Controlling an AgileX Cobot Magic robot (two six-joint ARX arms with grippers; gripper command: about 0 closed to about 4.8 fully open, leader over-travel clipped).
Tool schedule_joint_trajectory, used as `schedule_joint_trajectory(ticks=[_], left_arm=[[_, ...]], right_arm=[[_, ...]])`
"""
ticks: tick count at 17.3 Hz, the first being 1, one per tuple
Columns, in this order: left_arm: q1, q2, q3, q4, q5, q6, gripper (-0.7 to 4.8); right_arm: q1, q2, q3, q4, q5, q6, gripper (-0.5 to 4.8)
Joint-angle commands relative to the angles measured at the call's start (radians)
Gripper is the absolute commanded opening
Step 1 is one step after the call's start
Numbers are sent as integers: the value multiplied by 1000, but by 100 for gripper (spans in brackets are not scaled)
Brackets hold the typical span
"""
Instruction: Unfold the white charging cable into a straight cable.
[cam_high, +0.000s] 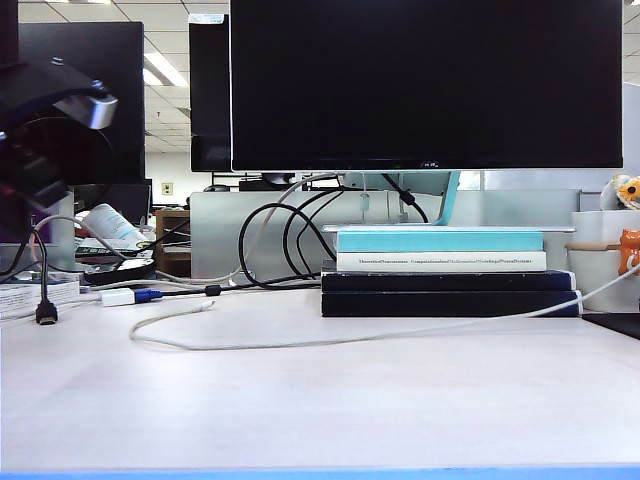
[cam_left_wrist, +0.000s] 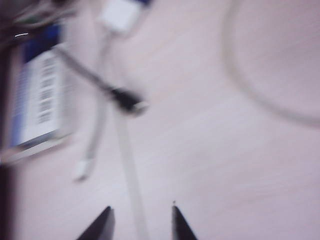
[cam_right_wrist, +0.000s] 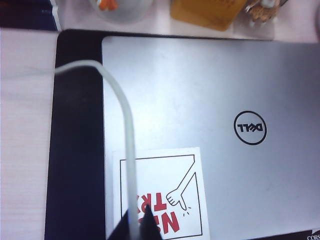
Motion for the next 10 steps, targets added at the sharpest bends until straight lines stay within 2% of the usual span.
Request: schedule_joint_trajectory(ticks=[1,2,3,8,10], left_arm=[[0,-3,2,47,158,-38,262],[0,-3,2,61,200,-48,297],[0,-3,2,73,230,-53,317],[0,-7,3,42,307,-98,316],[0,-21,4,-4,348,-142,314]], right_arm=[[-1,-6,5,34,-1,4,245],[-2,-6,5,34,-1,4,309],[0,-6,5,33,-2,6,307],[0,-10,6,-21,-10,69,319],[-1,-10,5,-93,-73,108,315]])
